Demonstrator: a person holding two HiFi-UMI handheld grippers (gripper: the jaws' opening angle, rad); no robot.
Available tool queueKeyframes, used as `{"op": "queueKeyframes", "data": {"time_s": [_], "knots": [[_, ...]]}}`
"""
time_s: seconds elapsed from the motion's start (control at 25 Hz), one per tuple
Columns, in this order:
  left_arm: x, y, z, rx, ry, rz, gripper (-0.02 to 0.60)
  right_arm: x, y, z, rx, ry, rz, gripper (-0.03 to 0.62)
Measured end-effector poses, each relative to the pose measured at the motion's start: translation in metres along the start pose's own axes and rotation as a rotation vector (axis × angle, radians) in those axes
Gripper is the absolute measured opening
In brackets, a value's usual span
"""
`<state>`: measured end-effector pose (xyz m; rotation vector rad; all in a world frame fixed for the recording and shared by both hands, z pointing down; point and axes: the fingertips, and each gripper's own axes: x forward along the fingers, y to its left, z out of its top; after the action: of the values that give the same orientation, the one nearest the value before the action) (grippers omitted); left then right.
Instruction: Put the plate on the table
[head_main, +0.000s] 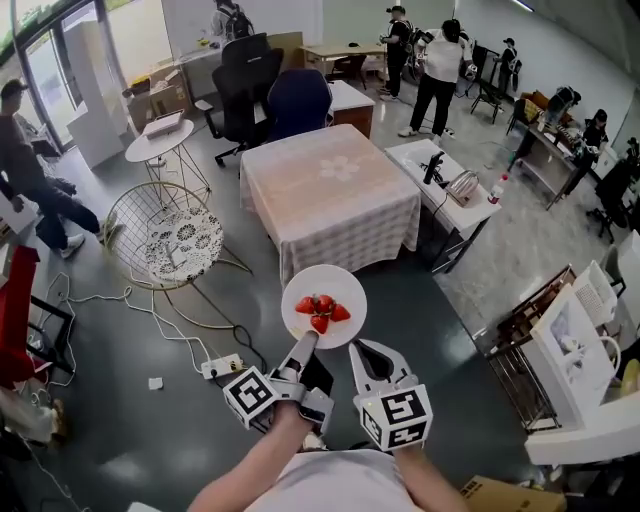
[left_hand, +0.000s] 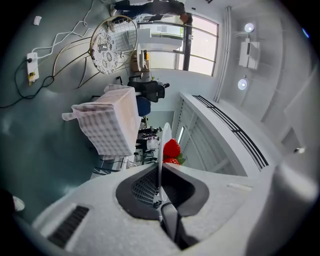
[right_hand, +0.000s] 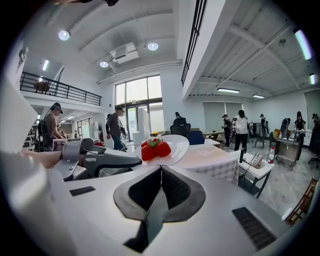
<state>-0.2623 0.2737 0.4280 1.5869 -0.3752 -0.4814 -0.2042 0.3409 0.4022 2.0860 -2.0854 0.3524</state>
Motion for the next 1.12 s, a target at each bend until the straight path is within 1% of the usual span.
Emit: {"op": "queueKeyframes", "data": {"time_s": [0.28,0.44,0.56,0.76,1.12], "knots": [[0.006,-0.005,0.019,0.002,0.001,-0.009,0.014,0.016,0.005,0.011,-0.004,-0.003,-0.004,0.005],[0.024,0.0,0.022,0.008,0.005,-0.001,0.014,0.027,-0.009,0.012,0.0,-0.005,-0.005,0.005],[0.039,0.006,0.024,0.011,-0.005,0.01,0.014,0.039,-0.023,0.008,0.015,0.0,0.011,0.005],[0.078,0.017,0.03,0.017,-0.05,0.033,0.014,0.069,-0.056,0.01,0.02,0.005,0.065,0.005],[0.17,0.023,0.028,0.012,-0.115,0.059,0.014,0.117,-0.143,0.026,0.036,0.027,0.153,0.005]]}}
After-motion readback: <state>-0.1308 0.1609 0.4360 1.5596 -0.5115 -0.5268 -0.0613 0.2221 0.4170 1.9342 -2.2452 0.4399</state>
